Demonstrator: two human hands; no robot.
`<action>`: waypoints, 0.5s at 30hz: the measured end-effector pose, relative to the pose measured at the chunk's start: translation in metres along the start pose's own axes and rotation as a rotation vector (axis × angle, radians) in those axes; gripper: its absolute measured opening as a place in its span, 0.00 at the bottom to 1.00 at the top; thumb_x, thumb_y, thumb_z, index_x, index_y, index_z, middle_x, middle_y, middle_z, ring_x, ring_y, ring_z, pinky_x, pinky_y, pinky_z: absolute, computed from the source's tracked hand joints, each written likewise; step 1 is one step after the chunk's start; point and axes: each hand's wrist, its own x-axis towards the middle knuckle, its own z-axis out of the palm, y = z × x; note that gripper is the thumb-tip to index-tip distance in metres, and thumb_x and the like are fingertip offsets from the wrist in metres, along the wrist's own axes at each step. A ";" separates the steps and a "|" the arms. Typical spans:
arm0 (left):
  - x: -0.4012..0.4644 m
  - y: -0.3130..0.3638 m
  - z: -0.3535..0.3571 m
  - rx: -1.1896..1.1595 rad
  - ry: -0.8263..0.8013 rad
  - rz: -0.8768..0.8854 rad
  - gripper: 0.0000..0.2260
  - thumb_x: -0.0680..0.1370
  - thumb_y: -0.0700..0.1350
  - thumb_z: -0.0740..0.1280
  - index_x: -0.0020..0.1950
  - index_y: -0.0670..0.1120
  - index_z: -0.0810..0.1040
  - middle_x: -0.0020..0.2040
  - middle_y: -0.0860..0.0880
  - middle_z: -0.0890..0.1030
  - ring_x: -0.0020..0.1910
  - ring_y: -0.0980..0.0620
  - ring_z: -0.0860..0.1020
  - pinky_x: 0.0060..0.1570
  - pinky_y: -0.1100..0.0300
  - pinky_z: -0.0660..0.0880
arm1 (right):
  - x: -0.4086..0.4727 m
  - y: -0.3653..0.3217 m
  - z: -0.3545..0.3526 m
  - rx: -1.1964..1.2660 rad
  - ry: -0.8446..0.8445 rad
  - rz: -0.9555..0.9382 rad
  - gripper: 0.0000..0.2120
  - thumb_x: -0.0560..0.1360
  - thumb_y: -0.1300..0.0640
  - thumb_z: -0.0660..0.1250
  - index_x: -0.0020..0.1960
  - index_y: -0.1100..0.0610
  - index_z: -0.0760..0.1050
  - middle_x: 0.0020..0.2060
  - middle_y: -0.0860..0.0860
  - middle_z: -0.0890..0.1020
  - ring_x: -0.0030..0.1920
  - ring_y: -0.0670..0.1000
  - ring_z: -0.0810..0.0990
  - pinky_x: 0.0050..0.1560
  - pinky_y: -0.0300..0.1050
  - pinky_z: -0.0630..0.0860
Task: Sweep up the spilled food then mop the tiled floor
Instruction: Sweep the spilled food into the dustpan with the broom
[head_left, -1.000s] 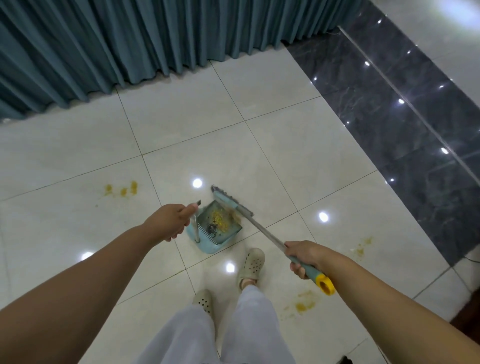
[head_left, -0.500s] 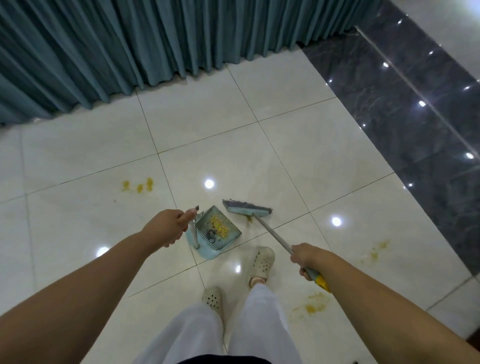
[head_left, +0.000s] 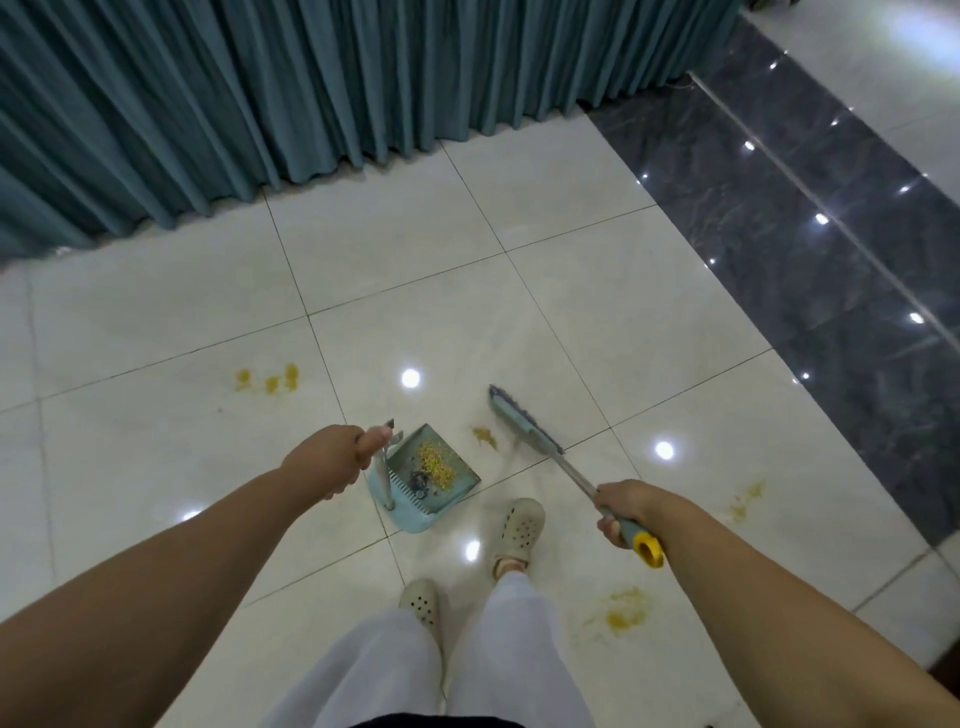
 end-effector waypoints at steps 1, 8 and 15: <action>0.001 0.000 -0.001 0.009 -0.011 -0.007 0.23 0.81 0.59 0.53 0.36 0.43 0.70 0.30 0.47 0.71 0.27 0.50 0.69 0.27 0.62 0.67 | -0.001 0.001 0.008 -0.003 -0.016 0.005 0.09 0.82 0.58 0.56 0.46 0.62 0.67 0.31 0.56 0.71 0.15 0.46 0.64 0.17 0.32 0.66; 0.005 -0.004 -0.009 0.007 -0.045 -0.005 0.22 0.81 0.58 0.53 0.38 0.42 0.70 0.32 0.46 0.70 0.29 0.50 0.68 0.28 0.62 0.66 | -0.026 0.031 0.059 0.016 -0.195 0.077 0.05 0.79 0.61 0.56 0.47 0.61 0.68 0.22 0.53 0.70 0.16 0.46 0.64 0.18 0.31 0.64; 0.001 -0.011 -0.013 0.000 -0.011 0.019 0.22 0.80 0.59 0.54 0.40 0.42 0.71 0.33 0.46 0.72 0.31 0.50 0.70 0.29 0.61 0.67 | -0.048 0.054 0.038 0.107 -0.218 0.026 0.18 0.80 0.61 0.57 0.69 0.58 0.69 0.23 0.52 0.68 0.19 0.44 0.63 0.18 0.31 0.63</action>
